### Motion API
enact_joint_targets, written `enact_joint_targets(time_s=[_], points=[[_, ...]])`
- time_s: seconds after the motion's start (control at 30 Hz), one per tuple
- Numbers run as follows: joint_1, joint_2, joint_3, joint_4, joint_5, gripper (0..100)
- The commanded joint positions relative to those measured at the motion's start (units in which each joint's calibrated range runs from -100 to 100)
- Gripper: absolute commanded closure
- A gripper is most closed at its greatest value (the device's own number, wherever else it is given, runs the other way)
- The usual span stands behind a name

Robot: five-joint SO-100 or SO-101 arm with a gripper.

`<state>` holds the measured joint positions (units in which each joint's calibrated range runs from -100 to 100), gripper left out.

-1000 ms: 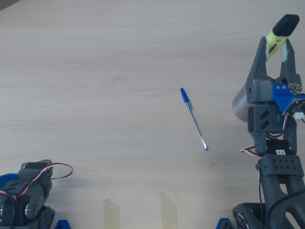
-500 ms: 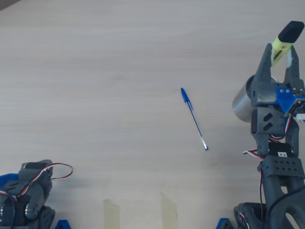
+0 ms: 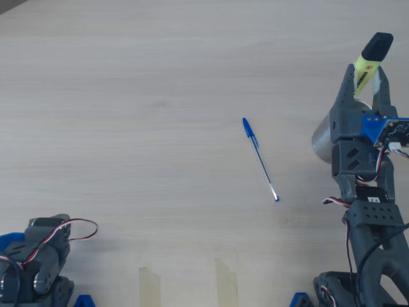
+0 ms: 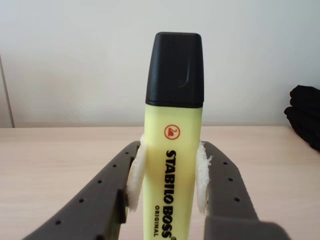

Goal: Grab the yellow pen and put it in the silver cup.

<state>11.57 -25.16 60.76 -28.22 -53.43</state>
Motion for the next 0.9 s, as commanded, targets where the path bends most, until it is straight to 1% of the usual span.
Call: enact_joint_targets(time_s=[0.0,0.3,0.87], points=[[0.04,1.88,-2.12,-1.16,0.32,98],[0.04,7.62,-6.02,-1.16,0.32,98],[0.47,11.94,-5.20,-0.48,0.38,98]])
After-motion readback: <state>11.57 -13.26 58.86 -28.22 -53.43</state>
